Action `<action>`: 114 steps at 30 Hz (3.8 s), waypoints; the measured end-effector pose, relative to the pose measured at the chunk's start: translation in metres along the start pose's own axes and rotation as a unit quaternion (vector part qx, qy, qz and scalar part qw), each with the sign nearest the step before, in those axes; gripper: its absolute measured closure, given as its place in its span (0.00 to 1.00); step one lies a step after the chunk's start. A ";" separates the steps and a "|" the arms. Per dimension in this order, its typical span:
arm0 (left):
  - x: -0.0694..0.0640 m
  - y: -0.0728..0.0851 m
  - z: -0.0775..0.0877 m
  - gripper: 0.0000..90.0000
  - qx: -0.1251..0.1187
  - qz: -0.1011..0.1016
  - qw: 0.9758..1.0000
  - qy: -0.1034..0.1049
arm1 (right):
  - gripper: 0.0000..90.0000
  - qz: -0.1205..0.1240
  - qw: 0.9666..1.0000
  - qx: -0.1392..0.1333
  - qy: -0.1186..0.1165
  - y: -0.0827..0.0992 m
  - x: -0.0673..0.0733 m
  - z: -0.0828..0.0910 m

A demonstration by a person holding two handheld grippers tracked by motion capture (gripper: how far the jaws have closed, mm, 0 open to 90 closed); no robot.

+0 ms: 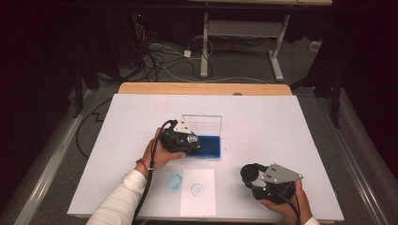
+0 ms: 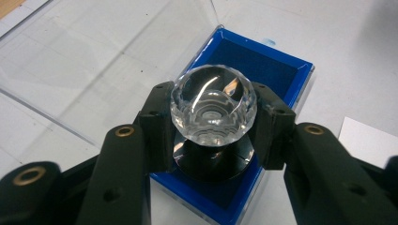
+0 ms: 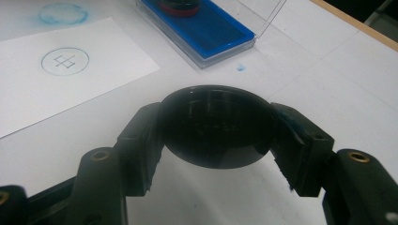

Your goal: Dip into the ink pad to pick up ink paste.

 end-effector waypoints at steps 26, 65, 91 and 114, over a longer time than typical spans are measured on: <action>-0.008 -0.048 -0.011 0.61 -0.006 -0.024 1.000 0.016 | 0.43 -0.002 1.000 -0.006 0.002 0.000 -0.005 0.004; -0.014 -0.040 -0.029 0.61 0.003 -0.021 1.000 0.019 | 0.43 -0.005 1.000 -0.001 0.002 0.001 -0.004 0.001; -0.011 -0.036 -0.019 0.61 -0.017 0.003 1.000 0.025 | 0.43 -0.008 1.000 -0.011 0.007 -0.001 -0.007 0.003; -0.030 -0.023 0.049 0.61 -0.073 -0.031 0.997 0.003 | 0.43 -0.023 0.999 -0.023 0.018 -0.004 -0.016 0.007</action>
Point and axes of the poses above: each handheld gripper's, and its own axes: z roughly backward along the jaws, y roughly out of its underside, x roughly to its left, the point moved 8 cm from there along -z, roughly forward along the jaws, and after that the axes turned 15 degrees about -z, right-handed, at the moved point
